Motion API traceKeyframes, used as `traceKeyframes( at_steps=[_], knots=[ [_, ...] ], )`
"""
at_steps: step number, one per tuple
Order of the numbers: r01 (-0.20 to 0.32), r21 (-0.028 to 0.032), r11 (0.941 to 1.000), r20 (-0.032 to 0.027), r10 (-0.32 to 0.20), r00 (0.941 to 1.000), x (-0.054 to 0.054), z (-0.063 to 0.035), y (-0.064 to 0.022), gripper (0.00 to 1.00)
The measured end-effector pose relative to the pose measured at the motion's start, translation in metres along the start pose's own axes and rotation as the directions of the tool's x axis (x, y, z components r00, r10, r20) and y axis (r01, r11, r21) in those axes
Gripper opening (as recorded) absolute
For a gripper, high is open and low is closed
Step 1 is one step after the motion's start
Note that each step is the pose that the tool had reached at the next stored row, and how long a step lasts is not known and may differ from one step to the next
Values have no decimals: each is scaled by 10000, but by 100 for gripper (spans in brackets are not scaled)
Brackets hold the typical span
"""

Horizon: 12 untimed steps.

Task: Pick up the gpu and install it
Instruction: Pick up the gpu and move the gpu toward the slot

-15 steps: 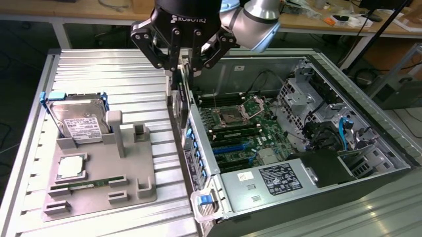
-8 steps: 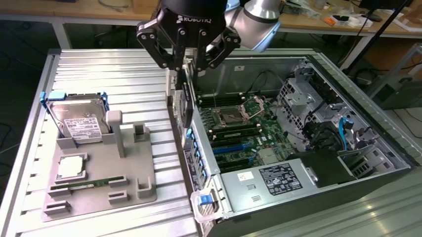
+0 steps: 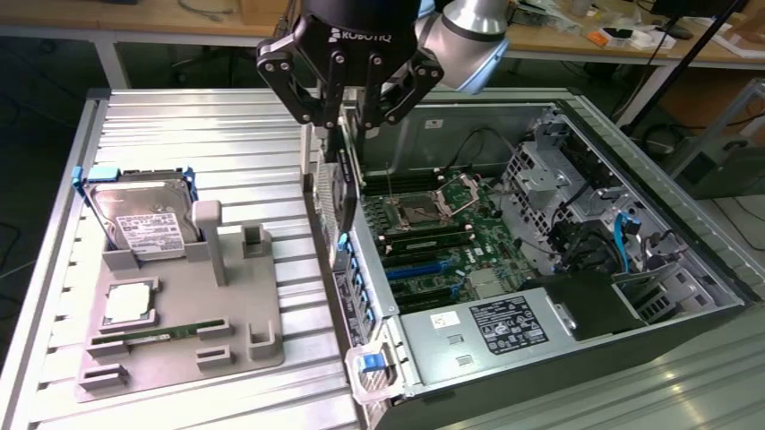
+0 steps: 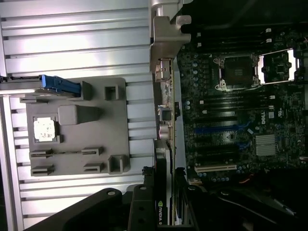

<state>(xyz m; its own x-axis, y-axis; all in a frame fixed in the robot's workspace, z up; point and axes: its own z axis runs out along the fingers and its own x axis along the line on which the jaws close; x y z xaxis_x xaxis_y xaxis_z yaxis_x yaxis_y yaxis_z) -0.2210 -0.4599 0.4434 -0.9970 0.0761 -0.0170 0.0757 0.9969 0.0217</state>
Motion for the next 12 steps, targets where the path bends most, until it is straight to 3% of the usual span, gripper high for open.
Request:
traceKeyframes(
  at_steps=[12],
  knots=[
    [-1, 0, 10000, 0, 1, 10000, -89, 1, 7, 27]
  ],
)
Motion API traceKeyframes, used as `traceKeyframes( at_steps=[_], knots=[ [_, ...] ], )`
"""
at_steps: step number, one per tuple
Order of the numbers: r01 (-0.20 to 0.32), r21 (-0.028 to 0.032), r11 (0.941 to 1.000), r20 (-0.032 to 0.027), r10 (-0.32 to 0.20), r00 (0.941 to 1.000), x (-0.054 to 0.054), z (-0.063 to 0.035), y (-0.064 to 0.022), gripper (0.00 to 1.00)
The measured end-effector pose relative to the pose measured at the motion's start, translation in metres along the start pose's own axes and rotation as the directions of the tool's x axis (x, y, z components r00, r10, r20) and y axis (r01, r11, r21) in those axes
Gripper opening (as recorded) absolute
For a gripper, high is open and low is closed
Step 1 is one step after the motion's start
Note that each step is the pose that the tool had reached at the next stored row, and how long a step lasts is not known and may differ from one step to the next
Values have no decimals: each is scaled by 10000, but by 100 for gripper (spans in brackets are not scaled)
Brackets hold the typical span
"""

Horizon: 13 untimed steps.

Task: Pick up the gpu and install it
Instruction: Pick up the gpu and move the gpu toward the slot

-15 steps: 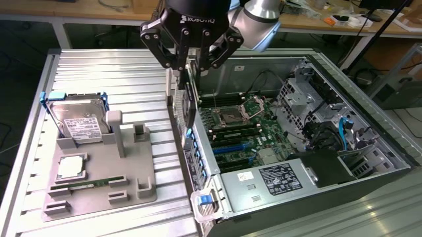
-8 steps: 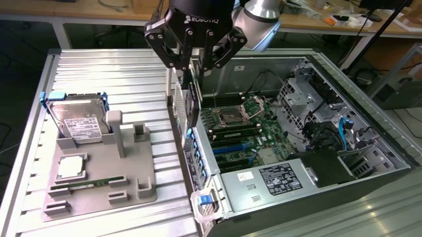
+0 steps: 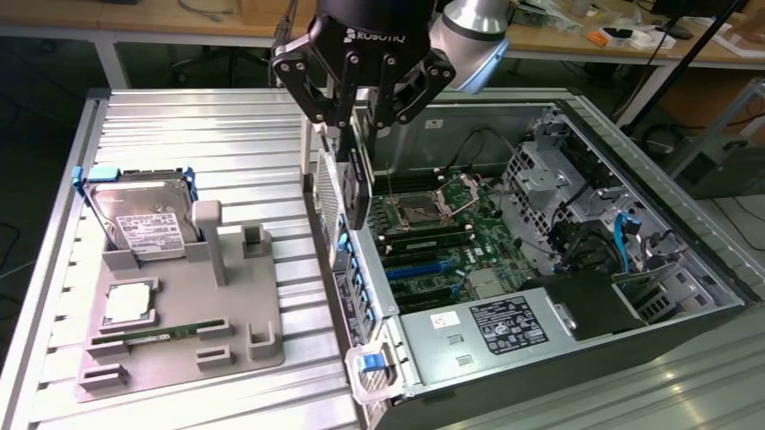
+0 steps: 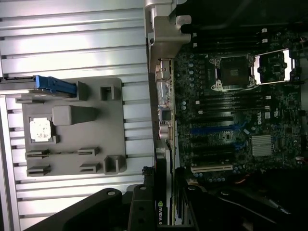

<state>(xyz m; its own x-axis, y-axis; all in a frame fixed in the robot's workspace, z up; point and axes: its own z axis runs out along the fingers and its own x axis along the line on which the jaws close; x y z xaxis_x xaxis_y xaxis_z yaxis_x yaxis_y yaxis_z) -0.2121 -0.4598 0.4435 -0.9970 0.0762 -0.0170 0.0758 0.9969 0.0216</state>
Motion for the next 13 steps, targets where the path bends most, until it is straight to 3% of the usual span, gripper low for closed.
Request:
traceKeyframes(
  at_steps=[13],
  knots=[
    [0, 0, 10000, 0, 0, 10000, -98, 2, 7, 27]
  ],
)
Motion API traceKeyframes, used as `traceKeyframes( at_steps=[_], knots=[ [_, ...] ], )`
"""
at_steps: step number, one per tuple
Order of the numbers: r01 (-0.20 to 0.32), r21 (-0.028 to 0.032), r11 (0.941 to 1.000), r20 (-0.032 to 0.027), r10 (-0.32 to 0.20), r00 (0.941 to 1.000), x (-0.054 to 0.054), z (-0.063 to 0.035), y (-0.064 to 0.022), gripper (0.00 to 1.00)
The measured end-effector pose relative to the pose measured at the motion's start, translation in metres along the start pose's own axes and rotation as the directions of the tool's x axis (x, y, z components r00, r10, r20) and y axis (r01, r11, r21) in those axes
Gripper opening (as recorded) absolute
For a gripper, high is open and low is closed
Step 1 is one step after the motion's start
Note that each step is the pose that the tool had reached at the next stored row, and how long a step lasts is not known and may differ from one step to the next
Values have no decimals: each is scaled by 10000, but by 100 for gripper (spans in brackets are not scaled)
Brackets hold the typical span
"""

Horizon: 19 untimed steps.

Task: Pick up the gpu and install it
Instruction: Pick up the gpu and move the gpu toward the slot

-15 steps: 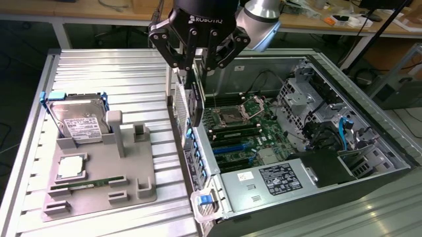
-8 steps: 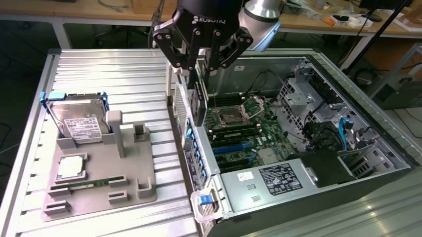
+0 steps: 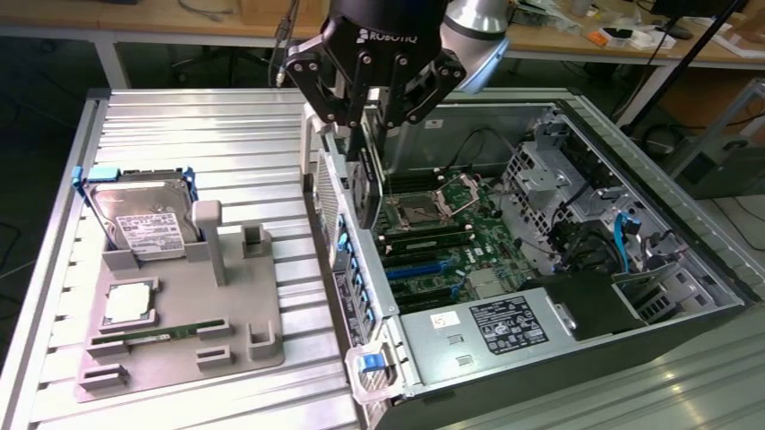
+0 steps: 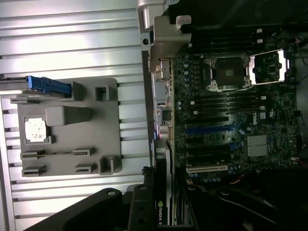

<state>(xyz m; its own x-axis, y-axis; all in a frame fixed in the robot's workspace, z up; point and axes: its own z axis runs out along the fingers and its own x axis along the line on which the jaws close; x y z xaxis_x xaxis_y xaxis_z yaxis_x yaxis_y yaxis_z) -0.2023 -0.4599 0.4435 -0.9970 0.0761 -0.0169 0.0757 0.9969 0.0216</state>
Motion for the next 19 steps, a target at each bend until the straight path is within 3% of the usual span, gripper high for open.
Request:
traceKeyframes(
  at_steps=[19],
  knots=[
    [0, 0, 10000, 0, 0, 10000, -164, 3, 12, 27]
  ],
)
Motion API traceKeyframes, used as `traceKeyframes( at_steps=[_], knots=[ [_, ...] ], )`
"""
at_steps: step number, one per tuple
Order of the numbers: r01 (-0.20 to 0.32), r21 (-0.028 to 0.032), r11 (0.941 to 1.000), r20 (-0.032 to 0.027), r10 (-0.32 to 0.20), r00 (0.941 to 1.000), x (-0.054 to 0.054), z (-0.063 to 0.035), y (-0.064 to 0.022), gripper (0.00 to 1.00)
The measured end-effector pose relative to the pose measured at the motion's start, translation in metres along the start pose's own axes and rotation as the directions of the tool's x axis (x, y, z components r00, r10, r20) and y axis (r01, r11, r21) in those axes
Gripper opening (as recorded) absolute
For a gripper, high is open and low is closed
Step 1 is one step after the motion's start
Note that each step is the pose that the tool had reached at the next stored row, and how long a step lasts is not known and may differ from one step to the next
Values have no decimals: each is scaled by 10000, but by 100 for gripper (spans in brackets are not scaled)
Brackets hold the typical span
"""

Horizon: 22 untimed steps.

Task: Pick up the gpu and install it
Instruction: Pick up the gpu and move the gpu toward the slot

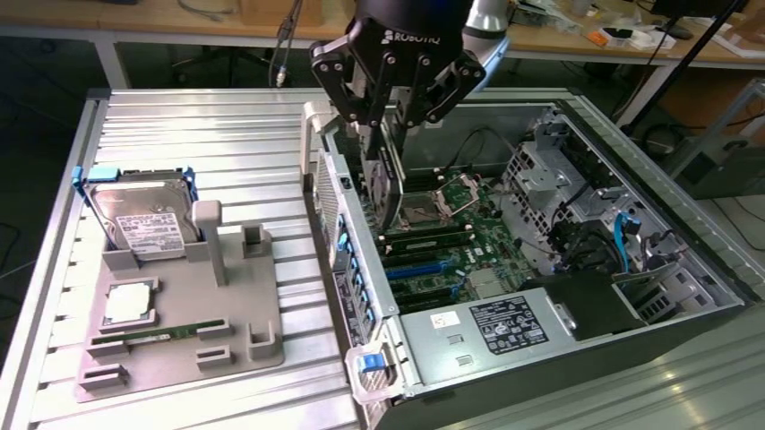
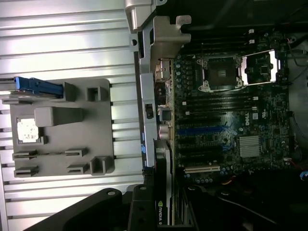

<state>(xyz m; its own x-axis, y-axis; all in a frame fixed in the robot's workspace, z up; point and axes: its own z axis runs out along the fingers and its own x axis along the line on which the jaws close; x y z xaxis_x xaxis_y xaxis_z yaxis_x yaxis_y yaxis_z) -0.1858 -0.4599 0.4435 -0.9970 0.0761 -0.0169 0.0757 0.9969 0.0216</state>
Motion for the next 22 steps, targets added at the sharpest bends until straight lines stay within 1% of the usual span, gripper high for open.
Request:
traceKeyframes(
  at_steps=[22],
  knots=[
    [0, 0, 10000, 0, 0, 10000, -177, 3, 14, 27]
  ],
)
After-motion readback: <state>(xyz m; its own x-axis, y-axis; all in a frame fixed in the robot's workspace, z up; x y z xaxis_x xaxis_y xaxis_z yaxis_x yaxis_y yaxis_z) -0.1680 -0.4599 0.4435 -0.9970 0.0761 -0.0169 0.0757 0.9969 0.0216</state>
